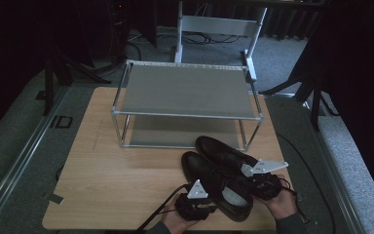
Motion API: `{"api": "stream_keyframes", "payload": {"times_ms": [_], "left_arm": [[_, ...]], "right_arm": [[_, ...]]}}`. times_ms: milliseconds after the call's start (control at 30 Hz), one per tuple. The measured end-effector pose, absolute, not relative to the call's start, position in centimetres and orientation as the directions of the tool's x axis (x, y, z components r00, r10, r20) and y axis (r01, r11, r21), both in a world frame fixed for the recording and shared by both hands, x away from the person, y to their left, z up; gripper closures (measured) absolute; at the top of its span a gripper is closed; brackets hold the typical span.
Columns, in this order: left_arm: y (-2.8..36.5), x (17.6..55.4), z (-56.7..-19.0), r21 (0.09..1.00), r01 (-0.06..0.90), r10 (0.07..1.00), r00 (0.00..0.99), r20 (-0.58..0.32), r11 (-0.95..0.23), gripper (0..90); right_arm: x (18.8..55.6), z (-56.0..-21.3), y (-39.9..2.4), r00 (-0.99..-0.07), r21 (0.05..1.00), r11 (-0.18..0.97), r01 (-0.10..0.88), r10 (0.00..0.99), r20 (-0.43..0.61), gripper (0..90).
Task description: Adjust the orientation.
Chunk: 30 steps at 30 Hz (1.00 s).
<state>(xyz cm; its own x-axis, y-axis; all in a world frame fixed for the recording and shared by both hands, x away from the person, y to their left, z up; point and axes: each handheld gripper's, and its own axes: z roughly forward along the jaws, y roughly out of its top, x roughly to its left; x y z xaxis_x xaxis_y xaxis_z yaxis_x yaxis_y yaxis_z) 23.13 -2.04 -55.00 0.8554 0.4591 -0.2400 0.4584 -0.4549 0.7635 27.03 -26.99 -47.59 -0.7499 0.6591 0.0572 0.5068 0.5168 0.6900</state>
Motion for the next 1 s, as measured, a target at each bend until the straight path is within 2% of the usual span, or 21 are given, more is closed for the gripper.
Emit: {"api": "stream_keyframes", "payload": {"times_ms": [100, 167, 300, 433, 500, 567, 1000], "left_arm": [[-1.7, 23.2, -54.8, 0.768, 0.454, 0.463, 0.855, -0.234, -0.452, 65.8], [-1.2, 23.2, -54.7, 0.775, 0.456, 0.474, 0.85, -0.232, -0.439, 65.4], [-0.1, 23.6, -54.2, 0.79, 0.463, 0.503, 0.833, -0.233, -0.402, 64.3], [0.6, 24.0, -53.8, 0.796, 0.47, 0.519, 0.821, -0.237, -0.381, 64.1], [0.8, 24.2, -53.7, 0.798, 0.474, 0.521, 0.818, -0.243, -0.372, 63.9], [0.7, 24.2, -53.6, 0.799, 0.473, 0.52, 0.819, -0.243, -0.371, 63.9], [0.2, 24.1, -53.8, 0.797, 0.467, 0.505, 0.828, -0.243, -0.384, 64.0]], "right_arm": [[26.9, -47.0, -27.4, -0.758, 0.716, 0.496, 0.491, 0.649, 0.071, 66.6], [27.0, -46.6, -27.6, -0.739, 0.737, 0.468, 0.488, 0.67, 0.064, 64.9], [27.7, -46.7, -27.9, -0.677, 0.742, 0.43, 0.514, 0.735, 0.043, 67.9], [28.5, -47.5, -27.5, -0.646, 0.707, 0.443, 0.551, 0.763, 0.026, 71.4], [28.7, -47.9, -27.2, -0.653, 0.69, 0.453, 0.565, 0.757, 0.037, 81.4], [28.8, -47.9, -27.0, -0.663, 0.688, 0.454, 0.566, 0.747, 0.052, 84.0], [28.7, -47.7, -26.1, -0.656, 0.68, 0.434, 0.592, 0.749, 0.093, 84.5]]}}
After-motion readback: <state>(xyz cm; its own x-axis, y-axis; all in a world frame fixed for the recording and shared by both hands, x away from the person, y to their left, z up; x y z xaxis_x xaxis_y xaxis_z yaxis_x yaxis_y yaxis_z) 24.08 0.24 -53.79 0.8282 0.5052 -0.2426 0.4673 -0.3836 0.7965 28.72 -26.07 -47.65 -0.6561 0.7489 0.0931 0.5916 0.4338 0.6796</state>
